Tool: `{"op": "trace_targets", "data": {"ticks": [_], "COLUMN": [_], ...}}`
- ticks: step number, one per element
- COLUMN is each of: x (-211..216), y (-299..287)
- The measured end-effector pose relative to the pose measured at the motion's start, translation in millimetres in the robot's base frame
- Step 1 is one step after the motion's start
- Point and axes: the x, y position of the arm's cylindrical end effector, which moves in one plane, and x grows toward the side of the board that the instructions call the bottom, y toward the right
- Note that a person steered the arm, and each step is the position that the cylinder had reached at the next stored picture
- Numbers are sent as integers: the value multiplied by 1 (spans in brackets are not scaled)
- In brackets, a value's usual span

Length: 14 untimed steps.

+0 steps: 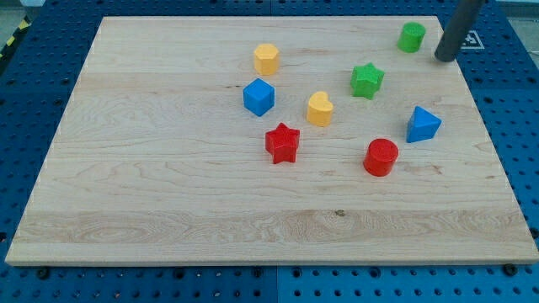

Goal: Push the green circle left of the green star

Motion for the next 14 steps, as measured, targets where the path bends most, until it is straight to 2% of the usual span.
{"op": "trace_targets", "data": {"ticks": [1, 2, 4, 6, 7, 13, 14], "x": [-31, -33, -33, -5, -5, 11, 11], "y": [-8, -13, -57, -54, -55, -170, -171]}}
